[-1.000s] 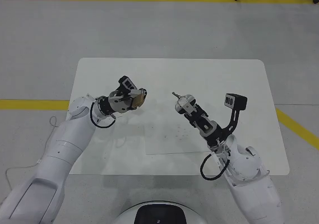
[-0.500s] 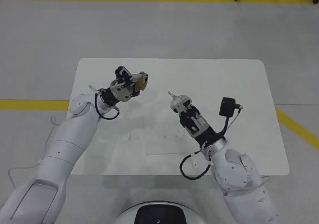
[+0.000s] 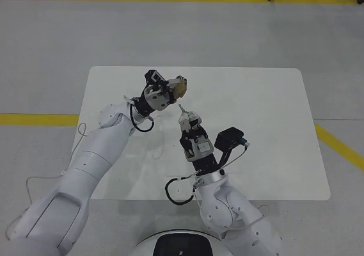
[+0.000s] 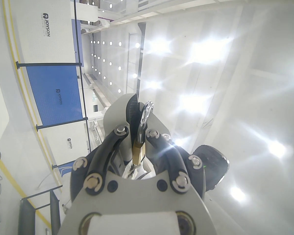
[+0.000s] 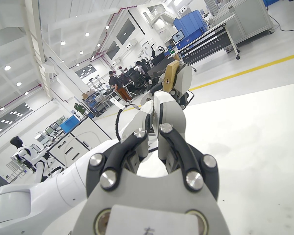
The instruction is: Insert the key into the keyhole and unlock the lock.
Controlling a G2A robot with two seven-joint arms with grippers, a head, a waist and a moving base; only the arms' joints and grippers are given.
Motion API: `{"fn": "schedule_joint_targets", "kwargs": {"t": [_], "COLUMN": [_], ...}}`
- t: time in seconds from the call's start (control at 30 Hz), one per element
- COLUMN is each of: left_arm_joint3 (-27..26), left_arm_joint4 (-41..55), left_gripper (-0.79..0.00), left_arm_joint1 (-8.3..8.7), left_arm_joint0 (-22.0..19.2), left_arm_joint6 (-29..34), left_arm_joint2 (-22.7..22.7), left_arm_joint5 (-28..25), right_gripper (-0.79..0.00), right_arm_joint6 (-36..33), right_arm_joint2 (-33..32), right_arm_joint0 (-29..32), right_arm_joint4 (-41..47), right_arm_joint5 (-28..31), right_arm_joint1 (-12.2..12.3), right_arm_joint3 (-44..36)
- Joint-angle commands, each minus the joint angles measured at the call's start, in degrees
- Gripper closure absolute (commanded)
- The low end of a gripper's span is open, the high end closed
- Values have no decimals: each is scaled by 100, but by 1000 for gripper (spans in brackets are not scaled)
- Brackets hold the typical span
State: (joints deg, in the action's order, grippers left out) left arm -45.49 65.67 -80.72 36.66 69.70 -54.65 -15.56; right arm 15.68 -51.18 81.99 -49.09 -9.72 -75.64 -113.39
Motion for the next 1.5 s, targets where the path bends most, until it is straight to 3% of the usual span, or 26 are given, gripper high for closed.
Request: {"fn": "schedule_joint_targets", "kwargs": {"t": [0.0, 0.23, 0.43, 0.83, 1.47], "left_arm_joint3": [31, 31, -518, -1257, -1540], "left_arm_joint4": [49, 49, -406, -1007, -1378], "left_gripper": [0, 0, 0, 0, 0], "left_arm_joint1": [-10, -10, 47, 88, 72], "left_arm_joint0": [-3, -3, 255, 713, 898], "left_arm_joint6": [51, 51, -425, -789, -973], "left_arm_joint2": [-13, -13, -193, -512, -728], "left_arm_joint5": [-8, -8, -435, -1324, -1334], "right_gripper": [0, 0, 0, 0, 0], "right_arm_joint6": [-3, -3, -54, 1472, 1722], "right_arm_joint2": [-4, -4, 0, 431, 469], "right_arm_joint0": [2, 2, 33, -110, -259], "right_arm_joint4": [-3, -3, 66, 352, 677], "right_arm_joint5": [1, 1, 92, 113, 194], "right_arm_joint1": [2, 2, -7, -297, -588], "right_arm_joint3": [-3, -3, 12, 548, 812]}}
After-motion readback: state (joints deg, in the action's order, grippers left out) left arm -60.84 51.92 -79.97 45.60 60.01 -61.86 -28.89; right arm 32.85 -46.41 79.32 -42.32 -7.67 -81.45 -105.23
